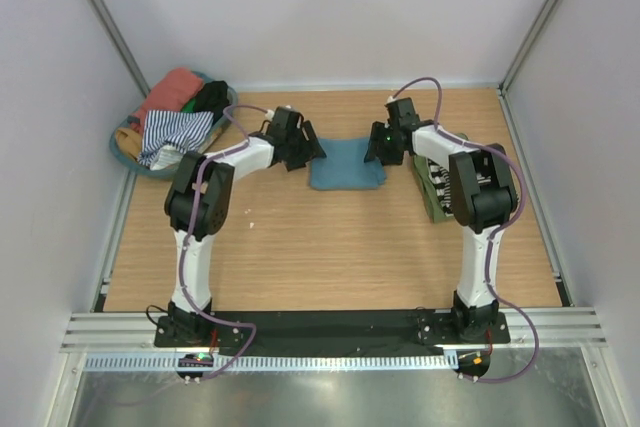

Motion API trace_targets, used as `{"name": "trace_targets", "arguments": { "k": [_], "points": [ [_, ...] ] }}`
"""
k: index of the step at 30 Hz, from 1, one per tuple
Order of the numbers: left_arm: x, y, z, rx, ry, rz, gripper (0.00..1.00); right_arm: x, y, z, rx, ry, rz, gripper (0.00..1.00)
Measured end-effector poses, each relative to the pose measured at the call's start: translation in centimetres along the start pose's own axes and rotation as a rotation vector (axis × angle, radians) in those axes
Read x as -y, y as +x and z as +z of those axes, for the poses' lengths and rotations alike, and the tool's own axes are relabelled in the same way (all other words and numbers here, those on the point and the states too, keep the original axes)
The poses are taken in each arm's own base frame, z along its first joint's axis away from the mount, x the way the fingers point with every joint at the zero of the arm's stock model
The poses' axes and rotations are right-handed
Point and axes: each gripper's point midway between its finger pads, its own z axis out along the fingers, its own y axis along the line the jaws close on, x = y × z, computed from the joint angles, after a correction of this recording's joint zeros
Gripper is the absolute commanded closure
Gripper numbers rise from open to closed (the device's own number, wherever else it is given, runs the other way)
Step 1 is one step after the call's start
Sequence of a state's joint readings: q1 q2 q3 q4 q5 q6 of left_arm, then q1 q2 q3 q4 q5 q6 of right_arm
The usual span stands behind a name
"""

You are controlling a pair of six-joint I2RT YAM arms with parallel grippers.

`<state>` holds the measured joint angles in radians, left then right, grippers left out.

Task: Fold and stack the tank tops
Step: Neatly place the folded tank top to the corner

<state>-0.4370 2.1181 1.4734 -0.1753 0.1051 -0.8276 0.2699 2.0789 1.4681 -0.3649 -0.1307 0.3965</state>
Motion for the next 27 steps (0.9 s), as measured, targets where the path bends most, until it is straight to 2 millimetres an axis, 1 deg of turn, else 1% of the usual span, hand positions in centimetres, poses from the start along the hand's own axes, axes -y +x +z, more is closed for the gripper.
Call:
{"name": "trace_targets", "arguments": {
  "k": [2, 4, 6, 8, 9, 11, 12, 14, 15, 17, 22, 24, 27],
  "points": [
    [0.1, -0.2, 0.3, 0.003, -0.002, -0.001, 0.34, -0.4, -0.1, 0.2, 0.000, -0.020, -0.001, 0.46],
    [0.0, -0.3, 0.4, 0.003, -0.012, -0.003, 0.42, -0.5, -0.1, 0.3, 0.002, -0.026, -0.002, 0.49],
    [-0.3, -0.2, 0.6, 0.002, -0.026, -0.004, 0.52, -0.6, -0.1, 0.3, 0.002, -0.027, -0.004, 0.55],
    [-0.6, -0.2, 0.7, 0.004, -0.042, -0.006, 0.59, -0.7, 0.0, 0.3, -0.002, -0.026, -0.008, 0.61],
    [-0.7, -0.2, 0.8, 0.003, -0.044, -0.008, 0.70, -0.8, 0.2, 0.4, -0.005, -0.027, -0.009, 0.68],
    [-0.8, 0.1, 1.1, 0.000, -0.054, -0.012, 0.79, -1.2, 0.1, 0.5, -0.006, -0.033, -0.017, 0.75],
    [-0.7, 0.1, 1.3, -0.001, -0.055, -0.008, 0.89, -1.4, 0.1, 0.4, -0.006, -0.034, -0.021, 0.82],
    [-0.4, 0.3, 1.8, -0.001, -0.053, -0.003, 1.00, -1.7, 0.1, 0.4, -0.007, -0.035, -0.032, 0.92],
    [0.0, 0.3, 2.0, 0.000, -0.049, 0.000, 1.00, -1.8, 0.2, 0.4, -0.008, -0.035, -0.036, 0.99],
    [0.6, 0.4, 2.3, 0.000, -0.040, 0.004, 1.00, -2.0, 0.3, 0.3, -0.012, -0.034, -0.039, 0.99],
    [1.2, 0.9, 2.3, 0.009, -0.032, -0.001, 1.00, -1.9, 0.3, -0.1, -0.012, -0.026, -0.041, 0.99],
    [1.2, 1.6, 1.9, 0.009, -0.030, -0.003, 1.00, -1.7, 0.5, -0.8, -0.018, -0.015, -0.044, 0.99],
    [1.7, 3.2, 0.8, -0.005, -0.038, 0.004, 1.00, -1.6, 0.3, -3.0, -0.009, -0.004, -0.045, 0.99]
  ]
}}
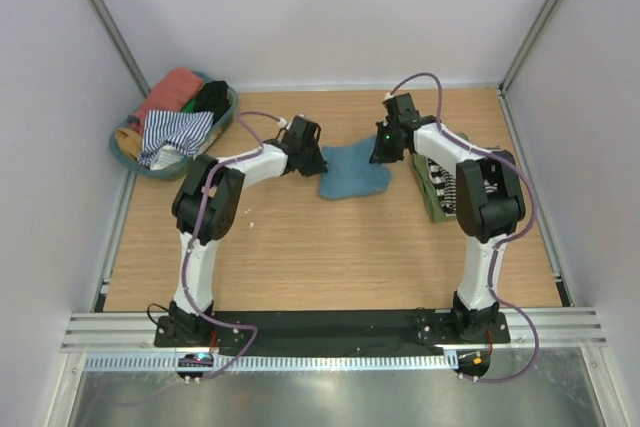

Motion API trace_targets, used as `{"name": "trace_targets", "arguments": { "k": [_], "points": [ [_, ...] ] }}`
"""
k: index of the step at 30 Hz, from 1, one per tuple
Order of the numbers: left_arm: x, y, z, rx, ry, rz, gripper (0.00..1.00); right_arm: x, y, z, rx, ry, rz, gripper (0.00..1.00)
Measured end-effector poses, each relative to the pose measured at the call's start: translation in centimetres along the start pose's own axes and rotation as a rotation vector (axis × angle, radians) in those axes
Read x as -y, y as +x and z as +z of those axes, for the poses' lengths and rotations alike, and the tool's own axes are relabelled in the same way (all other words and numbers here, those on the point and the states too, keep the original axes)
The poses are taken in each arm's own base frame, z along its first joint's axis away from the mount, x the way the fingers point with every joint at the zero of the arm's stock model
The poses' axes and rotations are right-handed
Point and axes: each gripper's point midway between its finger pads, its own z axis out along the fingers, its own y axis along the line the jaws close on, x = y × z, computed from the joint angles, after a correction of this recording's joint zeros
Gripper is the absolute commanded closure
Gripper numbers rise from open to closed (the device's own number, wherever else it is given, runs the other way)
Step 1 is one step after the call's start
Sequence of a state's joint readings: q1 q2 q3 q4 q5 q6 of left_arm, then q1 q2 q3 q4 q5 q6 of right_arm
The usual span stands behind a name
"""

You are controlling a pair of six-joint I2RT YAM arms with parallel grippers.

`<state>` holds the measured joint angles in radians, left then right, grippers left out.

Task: Fold and stack the tank tops
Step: Neatly place the folded tank top to the corner

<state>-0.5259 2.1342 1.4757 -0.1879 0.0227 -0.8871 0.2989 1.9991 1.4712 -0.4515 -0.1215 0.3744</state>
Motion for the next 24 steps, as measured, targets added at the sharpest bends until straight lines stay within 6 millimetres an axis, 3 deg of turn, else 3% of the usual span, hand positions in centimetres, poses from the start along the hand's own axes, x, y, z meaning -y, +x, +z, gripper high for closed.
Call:
{"name": "trace_targets", "arguments": {
  "k": [3, 7, 10, 15, 22, 24],
  "points": [
    [1.7, 1.9, -1.2, -0.006, 0.013, 0.025, 1.00, -0.2, -1.1, -3.1, 0.043, 0.000, -0.002, 0.99],
    [5.5, 3.8, -3.3, 0.008, 0.076, 0.052, 1.00, -0.2, -3.0, -7.2, 0.120, -0.005, 0.007, 0.99],
    [7.9, 4.8, -4.3, 0.023, 0.125, 0.062, 1.00, 0.5, -4.0, -9.3, 0.157, 0.004, 0.022, 0.99],
    [9.3, 5.6, -4.8, 0.028, 0.150, 0.060, 1.00, 2.5, -3.4, -9.7, 0.126, 0.049, 0.050, 0.99],
    [8.9, 6.5, -3.6, 0.013, 0.133, 0.047, 1.00, 4.7, -1.9, -9.4, 0.079, 0.101, 0.074, 0.99],
    [8.3, 7.3, -2.7, -0.002, 0.115, 0.050, 0.95, 5.2, -0.8, -8.9, 0.051, 0.117, 0.079, 0.99]
  ]
}}
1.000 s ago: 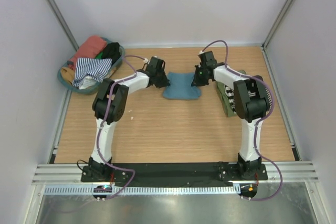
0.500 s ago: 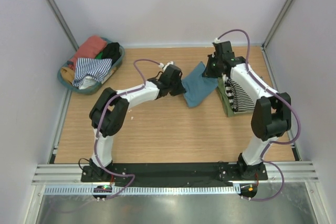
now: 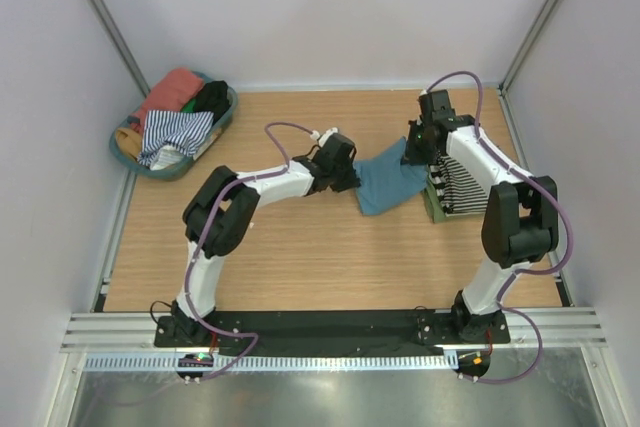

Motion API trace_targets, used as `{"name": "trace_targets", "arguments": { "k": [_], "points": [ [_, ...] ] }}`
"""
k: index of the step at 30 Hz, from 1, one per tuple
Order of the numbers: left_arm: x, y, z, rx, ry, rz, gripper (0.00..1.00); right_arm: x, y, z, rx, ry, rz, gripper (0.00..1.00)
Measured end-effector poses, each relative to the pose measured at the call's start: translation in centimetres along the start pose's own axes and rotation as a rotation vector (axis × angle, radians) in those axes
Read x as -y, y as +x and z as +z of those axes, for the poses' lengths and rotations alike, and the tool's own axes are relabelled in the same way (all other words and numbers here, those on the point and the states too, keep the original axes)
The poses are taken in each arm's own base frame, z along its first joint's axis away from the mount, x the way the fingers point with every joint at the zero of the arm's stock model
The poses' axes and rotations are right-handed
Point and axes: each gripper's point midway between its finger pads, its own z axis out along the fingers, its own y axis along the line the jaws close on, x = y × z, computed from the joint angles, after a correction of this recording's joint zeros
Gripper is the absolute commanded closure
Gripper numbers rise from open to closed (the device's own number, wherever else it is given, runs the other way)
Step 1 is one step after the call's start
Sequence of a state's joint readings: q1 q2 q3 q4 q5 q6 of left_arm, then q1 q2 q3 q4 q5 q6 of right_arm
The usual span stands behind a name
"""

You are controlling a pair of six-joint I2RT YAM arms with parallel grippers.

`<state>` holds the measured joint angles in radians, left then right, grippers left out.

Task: Fold and stack the tank tops
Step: Neatly place the folded tank top to the corner

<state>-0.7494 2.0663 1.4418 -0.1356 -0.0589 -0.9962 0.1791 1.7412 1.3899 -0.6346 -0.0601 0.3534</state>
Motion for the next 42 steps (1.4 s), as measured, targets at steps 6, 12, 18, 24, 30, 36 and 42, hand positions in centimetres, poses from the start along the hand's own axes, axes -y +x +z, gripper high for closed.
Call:
{"name": "trace_targets", "arguments": {
  "k": [6, 12, 18, 24, 30, 36, 42],
  "points": [
    [-1.0, 2.6, 1.6, -0.054, -0.025, 0.009, 0.47, 1.8, 3.0, 1.2, -0.067, 0.052, 0.007, 0.99],
    [0.5, 2.6, 1.5, -0.049, 0.022, 0.004, 0.34, 2.4, 3.3, 1.4, -0.071, 0.071, 0.011, 0.99],
    [1.1, 3.4, 1.5, -0.054, 0.030, 0.013, 0.35, 2.6, 3.2, 1.4, -0.068, 0.077, 0.014, 0.99],
    [2.9, 3.9, 3.3, -0.041, 0.034, 0.028, 0.55, 2.7, 3.3, 1.6, -0.064, 0.079, 0.021, 0.99],
    [4.4, 4.2, 5.7, -0.025, 0.052, 0.037, 1.00, 3.6, 3.6, 1.9, -0.062, 0.112, 0.028, 0.99],
    [4.8, 4.1, 6.0, -0.019, 0.058, 0.045, 1.00, 3.8, 3.4, 1.9, -0.054, 0.118, 0.036, 0.99],
    [4.1, 3.4, 5.0, -0.016, 0.019, 0.079, 1.00, 3.5, 2.6, 1.3, -0.046, 0.114, 0.036, 0.99]
  ]
}}
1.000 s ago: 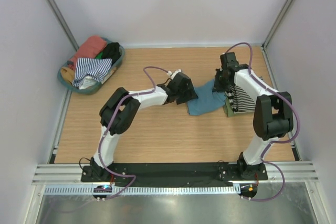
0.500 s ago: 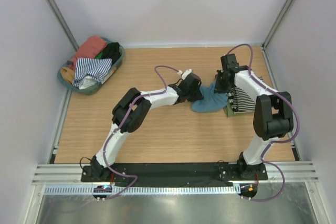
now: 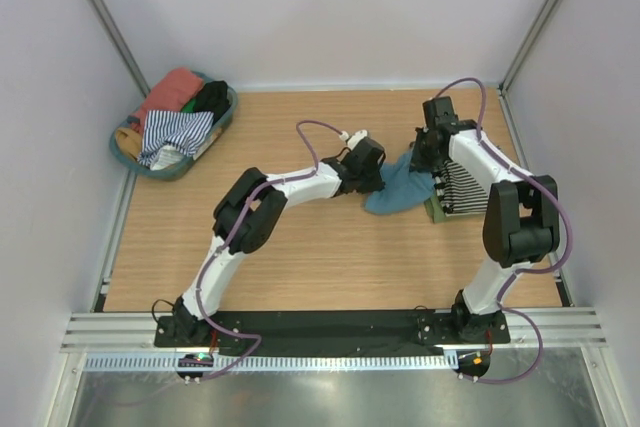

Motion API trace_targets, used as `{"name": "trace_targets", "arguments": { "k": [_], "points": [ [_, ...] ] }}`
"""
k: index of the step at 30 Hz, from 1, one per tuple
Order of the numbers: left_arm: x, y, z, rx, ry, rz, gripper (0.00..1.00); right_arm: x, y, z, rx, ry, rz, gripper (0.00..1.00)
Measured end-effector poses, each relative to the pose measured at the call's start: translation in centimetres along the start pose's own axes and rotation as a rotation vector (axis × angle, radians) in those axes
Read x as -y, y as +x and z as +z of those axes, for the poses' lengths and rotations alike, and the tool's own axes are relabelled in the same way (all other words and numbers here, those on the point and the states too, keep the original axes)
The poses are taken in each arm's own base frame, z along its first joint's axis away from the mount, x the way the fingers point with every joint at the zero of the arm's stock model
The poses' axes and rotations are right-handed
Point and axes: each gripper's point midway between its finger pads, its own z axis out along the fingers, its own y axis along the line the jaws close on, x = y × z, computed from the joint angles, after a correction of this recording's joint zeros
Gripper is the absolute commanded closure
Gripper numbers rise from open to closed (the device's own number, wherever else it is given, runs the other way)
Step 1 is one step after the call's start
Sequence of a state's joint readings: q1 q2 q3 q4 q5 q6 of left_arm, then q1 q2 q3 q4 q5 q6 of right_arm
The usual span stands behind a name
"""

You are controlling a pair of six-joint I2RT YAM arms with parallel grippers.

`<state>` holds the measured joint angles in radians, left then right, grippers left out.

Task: Fold and stack the tank tops
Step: Neatly place the folded tank top to the corner

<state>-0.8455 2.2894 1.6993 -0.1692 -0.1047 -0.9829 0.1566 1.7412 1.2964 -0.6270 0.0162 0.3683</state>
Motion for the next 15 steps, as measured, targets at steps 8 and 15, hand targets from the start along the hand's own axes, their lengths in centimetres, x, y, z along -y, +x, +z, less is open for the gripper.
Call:
{"name": "trace_targets", "arguments": {
  "k": [8, 15],
  "points": [
    [0.8, -2.8, -2.6, 0.036, -0.027, 0.025, 1.00, -1.9, -4.8, -3.3, 0.083, -0.073, 0.016, 0.99],
    [4.7, -7.1, -4.7, 0.142, 0.045, 0.018, 1.00, -2.2, -10.4, -5.2, 0.159, -0.111, 0.054, 0.99]
  ]
}}
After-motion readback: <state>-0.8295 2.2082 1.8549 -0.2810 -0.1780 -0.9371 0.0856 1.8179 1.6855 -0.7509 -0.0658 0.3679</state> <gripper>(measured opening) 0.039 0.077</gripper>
